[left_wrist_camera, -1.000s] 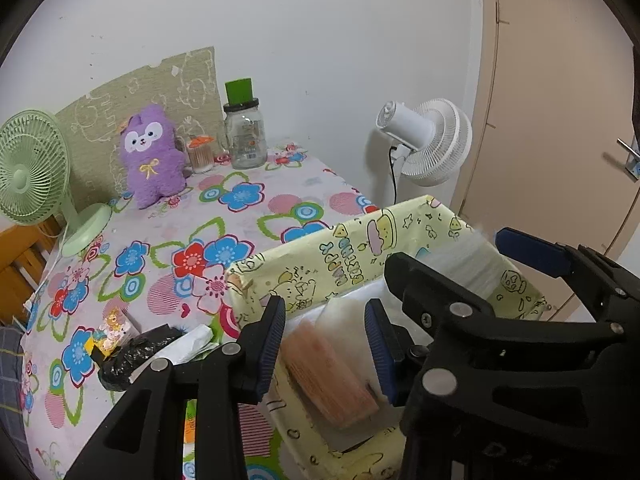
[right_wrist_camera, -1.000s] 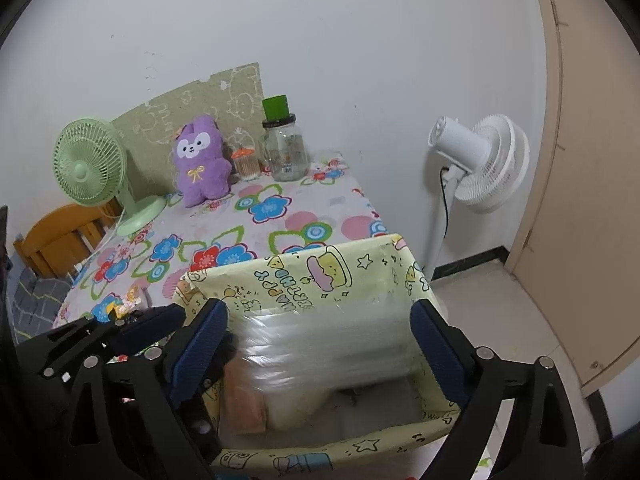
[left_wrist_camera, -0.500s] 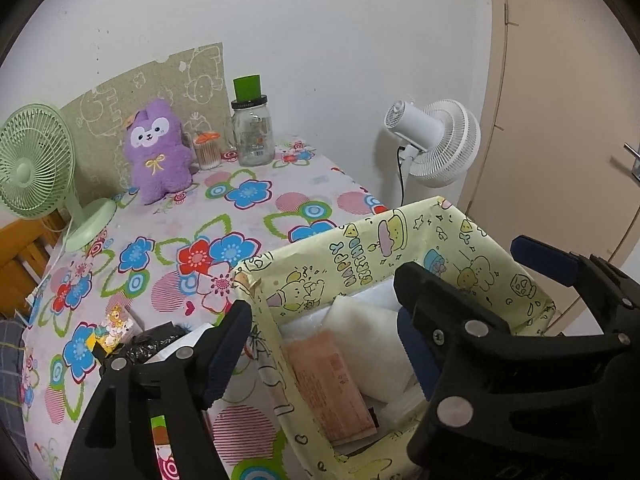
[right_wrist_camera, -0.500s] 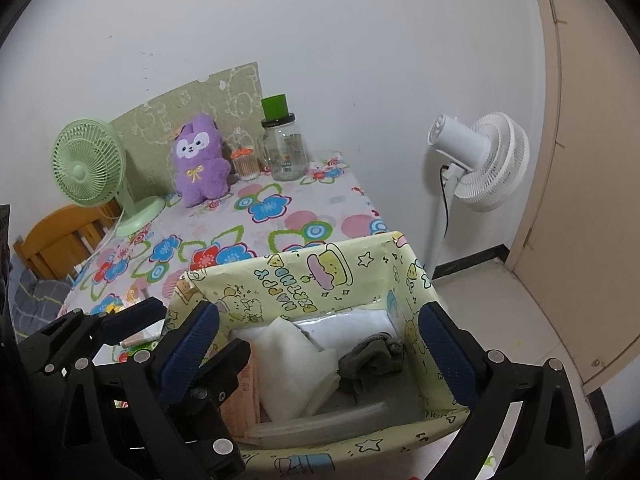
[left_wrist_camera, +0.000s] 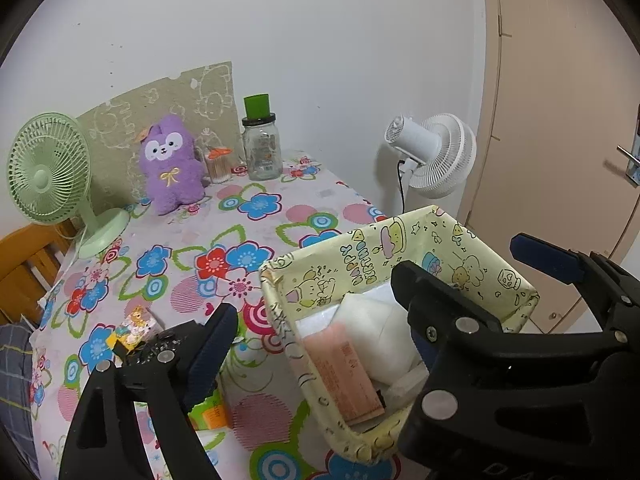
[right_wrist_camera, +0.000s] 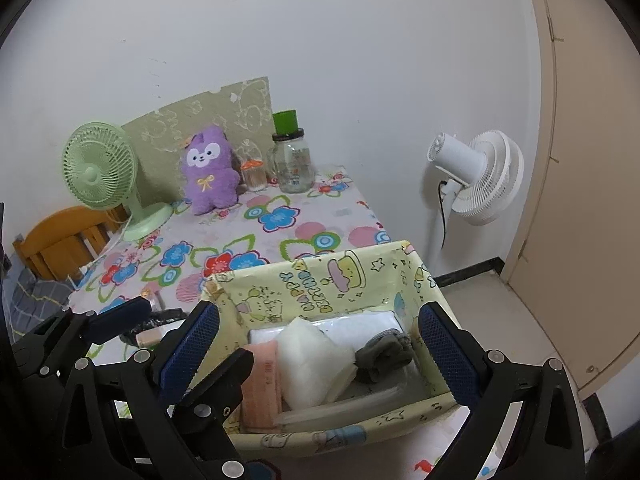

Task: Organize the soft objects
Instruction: 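Withdraw both grippers from the box back toward the remaining table items, then lower the left gripper onto the black wrapped bundle while the right gripper reaches the white rolled cloth, then close the left gripper on the black bundle while the right gripper grasps the white rolled cloth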

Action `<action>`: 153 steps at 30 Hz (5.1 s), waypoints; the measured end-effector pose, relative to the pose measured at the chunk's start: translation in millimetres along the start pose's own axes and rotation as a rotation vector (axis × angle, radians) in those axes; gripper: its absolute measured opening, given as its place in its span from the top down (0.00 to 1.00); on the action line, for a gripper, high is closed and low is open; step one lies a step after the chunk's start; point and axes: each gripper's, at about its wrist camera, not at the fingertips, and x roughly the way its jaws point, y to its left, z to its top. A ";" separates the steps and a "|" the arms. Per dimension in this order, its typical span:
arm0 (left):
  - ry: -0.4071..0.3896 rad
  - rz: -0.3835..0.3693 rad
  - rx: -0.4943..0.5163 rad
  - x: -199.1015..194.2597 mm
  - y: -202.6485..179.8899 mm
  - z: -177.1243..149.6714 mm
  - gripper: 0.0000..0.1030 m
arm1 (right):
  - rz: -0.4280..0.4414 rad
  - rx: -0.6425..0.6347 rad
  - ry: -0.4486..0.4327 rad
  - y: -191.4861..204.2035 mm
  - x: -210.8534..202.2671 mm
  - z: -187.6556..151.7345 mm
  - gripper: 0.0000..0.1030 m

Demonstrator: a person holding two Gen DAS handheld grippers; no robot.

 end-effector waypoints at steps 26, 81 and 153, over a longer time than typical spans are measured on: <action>-0.041 0.048 -0.032 -50.5 46.9 -27.9 0.07 | 0.018 -0.065 -0.044 65.9 -35.2 -12.5 0.02; 0.131 0.118 -0.158 -2.6 162.3 -90.7 0.07 | 0.133 -0.197 0.132 178.8 52.0 -54.0 0.08; 0.195 0.106 -0.096 65.6 181.4 -79.3 0.83 | 0.147 -0.154 0.290 179.9 141.8 -50.7 0.85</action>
